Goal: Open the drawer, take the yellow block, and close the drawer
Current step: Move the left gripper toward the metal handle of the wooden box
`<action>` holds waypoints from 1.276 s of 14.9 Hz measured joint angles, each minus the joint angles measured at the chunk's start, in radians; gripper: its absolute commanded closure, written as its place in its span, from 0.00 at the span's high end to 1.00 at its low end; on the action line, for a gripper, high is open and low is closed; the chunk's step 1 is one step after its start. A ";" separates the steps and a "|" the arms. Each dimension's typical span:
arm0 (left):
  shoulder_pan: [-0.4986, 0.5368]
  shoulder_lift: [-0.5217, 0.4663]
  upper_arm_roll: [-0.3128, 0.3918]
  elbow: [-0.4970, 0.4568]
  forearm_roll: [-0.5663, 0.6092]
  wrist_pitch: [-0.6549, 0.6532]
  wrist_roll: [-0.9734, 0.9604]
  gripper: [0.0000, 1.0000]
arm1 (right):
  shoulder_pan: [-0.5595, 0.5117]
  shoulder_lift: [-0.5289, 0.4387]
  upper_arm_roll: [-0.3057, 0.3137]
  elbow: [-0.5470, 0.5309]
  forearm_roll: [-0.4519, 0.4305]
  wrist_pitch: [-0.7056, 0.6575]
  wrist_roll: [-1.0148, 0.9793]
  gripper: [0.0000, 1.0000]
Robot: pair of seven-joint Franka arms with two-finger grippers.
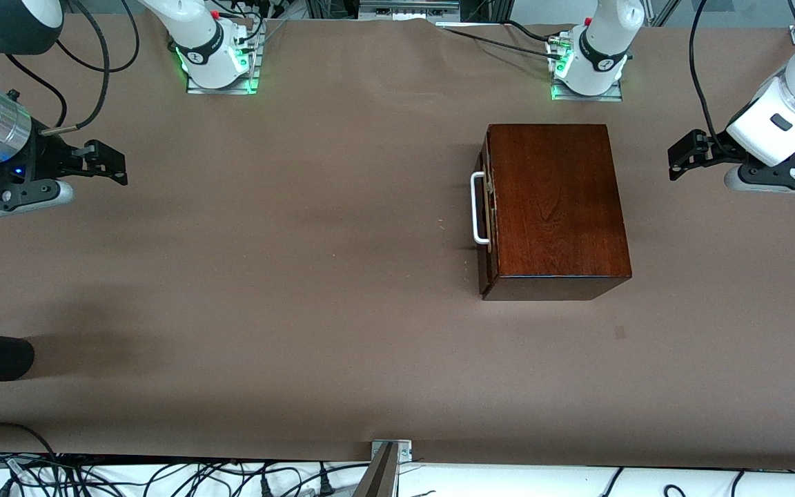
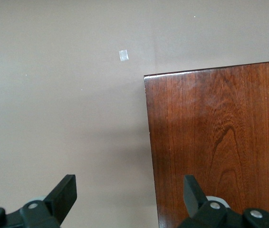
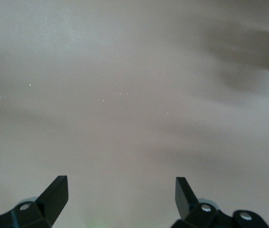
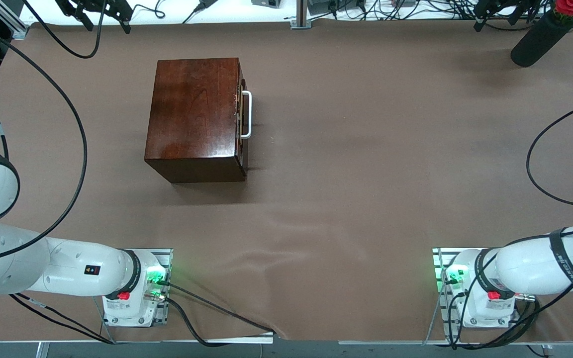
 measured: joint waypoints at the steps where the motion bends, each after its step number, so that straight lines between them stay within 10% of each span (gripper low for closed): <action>1: 0.000 0.000 0.000 0.000 0.000 0.000 0.000 1.00 | 0.000 0.000 0.000 0.000 0.000 0.000 0.000 1.00; 19: -0.032 0.021 -0.010 0.003 0.000 -0.067 0.000 1.00 | 0.028 0.000 0.000 0.000 0.000 0.000 0.002 1.00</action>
